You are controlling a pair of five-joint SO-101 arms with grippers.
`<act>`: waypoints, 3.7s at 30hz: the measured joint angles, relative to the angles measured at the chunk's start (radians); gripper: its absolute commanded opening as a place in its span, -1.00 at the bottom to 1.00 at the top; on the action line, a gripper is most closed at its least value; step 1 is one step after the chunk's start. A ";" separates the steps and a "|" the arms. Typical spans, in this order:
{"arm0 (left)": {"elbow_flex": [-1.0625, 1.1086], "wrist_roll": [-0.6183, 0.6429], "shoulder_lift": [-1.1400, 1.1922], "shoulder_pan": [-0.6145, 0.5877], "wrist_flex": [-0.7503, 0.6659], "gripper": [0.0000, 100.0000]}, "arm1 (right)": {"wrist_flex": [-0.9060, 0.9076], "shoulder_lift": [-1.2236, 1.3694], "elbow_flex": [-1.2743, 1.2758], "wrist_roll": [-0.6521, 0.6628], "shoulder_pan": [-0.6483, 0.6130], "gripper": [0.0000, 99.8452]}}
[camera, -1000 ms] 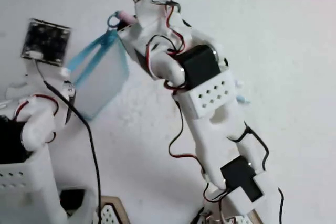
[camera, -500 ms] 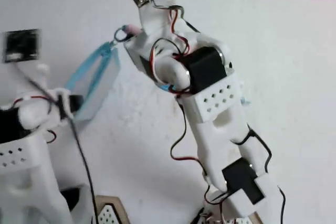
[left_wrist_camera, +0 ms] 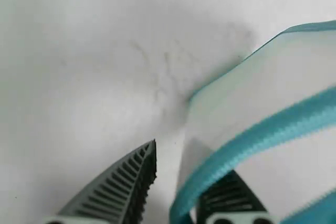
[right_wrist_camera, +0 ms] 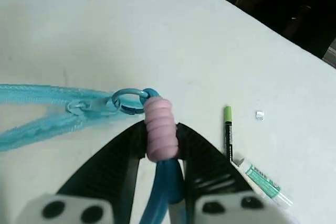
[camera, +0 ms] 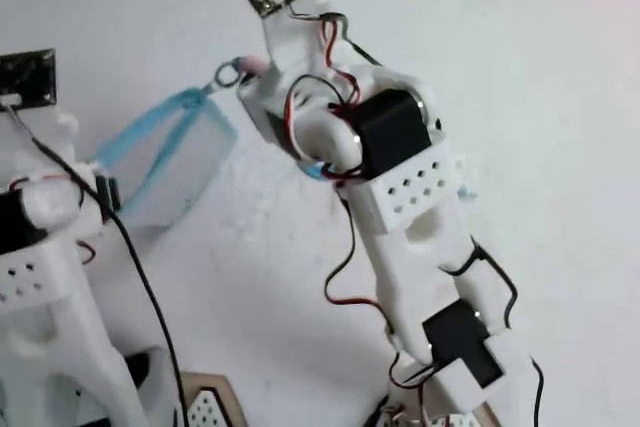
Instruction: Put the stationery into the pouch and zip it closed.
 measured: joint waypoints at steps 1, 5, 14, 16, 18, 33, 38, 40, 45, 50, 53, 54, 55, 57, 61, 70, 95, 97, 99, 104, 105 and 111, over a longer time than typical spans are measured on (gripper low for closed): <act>-0.041 -0.014 -0.002 -0.003 0.002 -0.95 | 0.011 0.000 0.000 0.000 0.000 -0.97; -0.209 -0.037 0.000 -0.009 0.008 -0.96 | 0.061 -0.002 -0.009 0.063 0.002 -0.96; -0.199 -0.112 0.000 0.000 0.009 -0.96 | 0.176 -0.054 -0.017 0.339 0.005 -0.49; -0.158 -0.112 0.002 0.000 0.009 -0.96 | 0.176 -0.120 -0.002 0.377 0.003 -0.45; -0.124 -0.112 0.002 -0.003 0.006 -0.96 | 0.176 -0.193 0.032 0.423 -0.002 -0.48; -0.094 -0.038 0.002 -0.002 0.048 -0.96 | 0.167 -0.319 0.456 0.557 0.153 -0.50; -0.094 -0.021 0.002 -0.002 0.051 -0.96 | 0.163 -0.018 0.328 0.557 0.196 -0.50; -0.094 -0.020 0.002 -0.002 0.051 -0.96 | 0.146 0.118 0.241 0.555 0.193 -0.50; -0.068 -0.020 0.002 0.015 0.051 -0.96 | 0.071 0.471 -0.032 0.516 0.192 -0.50; 0.000 -0.020 0.000 0.074 0.051 -0.96 | 0.003 0.833 -0.321 0.470 0.195 -0.50; 0.006 -0.020 0.000 0.078 0.051 -0.96 | -0.014 1.034 -0.497 0.465 0.192 -0.50; 0.006 -0.020 0.000 0.078 0.051 -0.96 | -0.018 1.097 -0.554 0.465 0.192 -0.50; 0.006 -0.020 0.000 0.078 0.051 -0.96 | -0.025 1.151 -0.606 0.465 0.192 -0.50; 0.006 -0.020 0.000 0.078 0.051 -0.96 | -0.031 1.250 -0.701 0.465 0.192 -0.50; 0.006 -0.020 0.000 0.078 0.051 -0.96 | -0.031 1.367 -0.822 0.465 0.192 -0.52; 0.006 -0.020 0.000 0.078 0.051 -0.96 | -0.038 1.389 -0.858 0.468 0.196 -0.94; 0.006 -0.020 0.000 0.078 0.051 -0.96 | 0.178 0.585 -0.267 0.333 0.196 -0.96; 0.006 -0.020 0.000 0.078 0.051 -0.96 | 0.178 0.456 -0.206 0.322 0.201 -0.96; 0.006 -0.020 0.000 0.078 0.051 -0.96 | 0.178 0.324 -0.146 0.315 0.204 -0.96; 0.006 -0.020 0.000 0.078 0.051 -0.96 | 0.178 0.002 0.025 0.310 0.201 -0.96; 0.006 -0.020 0.000 0.078 0.051 -0.96 | 0.178 -0.060 0.071 0.310 0.201 -0.96; 0.006 -0.020 0.000 0.078 0.051 -0.96 | 0.178 -0.439 0.457 0.310 0.201 -0.96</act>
